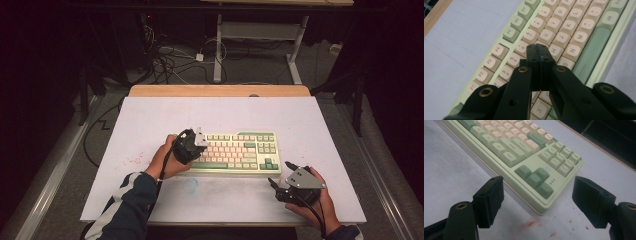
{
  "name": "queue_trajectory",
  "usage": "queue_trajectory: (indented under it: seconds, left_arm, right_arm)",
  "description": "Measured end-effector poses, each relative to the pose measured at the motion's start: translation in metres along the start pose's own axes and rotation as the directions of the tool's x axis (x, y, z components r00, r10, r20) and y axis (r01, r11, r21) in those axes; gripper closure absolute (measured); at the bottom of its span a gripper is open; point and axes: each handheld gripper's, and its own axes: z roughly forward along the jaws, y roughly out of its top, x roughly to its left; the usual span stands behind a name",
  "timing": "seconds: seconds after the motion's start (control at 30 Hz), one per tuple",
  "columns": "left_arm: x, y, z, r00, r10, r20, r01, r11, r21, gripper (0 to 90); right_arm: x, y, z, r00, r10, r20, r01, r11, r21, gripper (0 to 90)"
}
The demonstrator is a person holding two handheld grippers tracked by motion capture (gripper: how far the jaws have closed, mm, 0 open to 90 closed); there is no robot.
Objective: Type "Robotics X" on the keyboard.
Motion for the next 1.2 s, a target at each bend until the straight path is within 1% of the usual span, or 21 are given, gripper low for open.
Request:
queue_trajectory:
  seconds: [0.17,0.27,0.43,0.57,0.6,0.63,0.67,0.7,0.77,0.83,0.9,1.0,1.03,1.07,1.1,1.13,1.2]
  left_arm:
    - [0.001,0.003,0.010,1.0000,-0.010,-0.003,0.010,0.9998,0.020,86.4]
    - [0.002,0.001,0.015,0.9998,-0.001,-0.020,0.001,0.9994,0.033,86.3]
    - [0.007,-0.002,0.020,0.9996,-0.013,-0.024,0.015,0.9984,0.054,86.1]
    - [0.007,-0.002,0.022,0.9996,-0.010,-0.024,0.011,0.9983,0.058,85.8]
    - [0.007,-0.004,0.024,0.9996,-0.001,-0.027,0.003,0.9969,0.079,86.0]
    - [0.006,-0.005,0.024,0.9998,-0.002,-0.021,0.004,0.9975,0.071,86.6]
    - [0.006,-0.004,0.024,0.9998,-0.003,-0.022,0.004,0.9973,0.074,86.6]
    - [0.006,-0.005,0.024,0.9997,0.006,-0.025,-0.004,0.9973,0.074,86.5]
    - [0.006,-0.004,0.022,0.9995,0.007,-0.029,-0.005,0.9982,0.059,84.2]
    - [0.005,-0.001,0.018,0.9998,-0.003,-0.018,0.003,0.9995,0.031,83.8]
    - [0.003,0.000,0.014,0.9996,0.016,-0.022,-0.015,0.9998,0.013,81.4]
    - [0.002,0.004,0.008,0.9999,0.008,-0.015,-0.008,0.9997,-0.024,78.3]
    - [0.003,0.005,0.006,0.9999,0.010,-0.013,-0.010,0.9993,-0.035,74.5]
    - [0.002,0.006,0.004,0.9999,0.002,-0.011,-0.002,0.9986,-0.052,73.7]
    - [0.003,0.007,0.002,0.9999,0.006,-0.009,-0.006,0.9981,-0.061,71.1]
    - [0.003,0.008,-0.001,1.0000,0.004,-0.005,-0.004,0.9975,-0.071,66.5]
    - [0.003,0.009,-0.005,0.9999,0.013,-0.008,-0.013,0.9957,-0.092,60.0]
  right_arm:
    - [0.000,-0.001,0.000,1.0000,-0.003,-0.002,0.003,1.000,0.005,26.7]
    - [0.000,-0.001,0.001,1.0000,-0.005,-0.005,0.005,1.000,0.007,26.7]
    - [0.001,-0.001,0.002,0.9999,-0.007,-0.010,0.008,1.000,0.014,26.8]
    - [0.003,-0.001,0.003,0.9998,-0.014,-0.014,0.014,1.000,0.018,26.9]
    - [0.003,-0.001,0.003,0.9998,-0.016,-0.014,0.016,1.000,0.018,26.9]
    - [0.003,-0.001,0.003,0.9997,-0.016,-0.016,0.016,1.000,0.021,27.1]
    - [0.003,-0.001,0.004,0.9997,-0.018,-0.016,0.019,1.000,0.023,27.1]
    - [0.003,-0.001,0.004,0.9997,-0.017,-0.018,0.017,1.000,0.024,27.1]
    - [0.003,-0.001,0.004,0.9996,-0.022,-0.018,0.022,0.999,0.024,27.1]
    - [0.003,-0.001,0.003,0.9997,-0.018,-0.015,0.019,1.000,0.019,27.1]
    - [0.002,-0.001,0.002,0.9998,-0.017,-0.013,0.017,1.000,0.019,27.1]
    - [0.002,-0.001,0.002,0.9998,-0.015,-0.012,0.015,1.000,0.020,27.1]
    - [0.002,-0.001,0.002,0.9998,-0.014,-0.011,0.015,1.000,0.021,27.1]
    - [0.002,-0.001,0.002,0.9998,-0.015,-0.011,0.015,1.000,0.021,27.1]
    - [0.002,-0.001,0.002,0.9998,-0.015,-0.010,0.015,1.000,0.020,27.1]
    - [0.001,-0.001,0.002,0.9998,-0.016,-0.010,0.016,1.000,0.019,27.1]
    - [0.001,-0.001,0.001,0.9998,-0.015,-0.010,0.016,1.000,0.020,27.1]
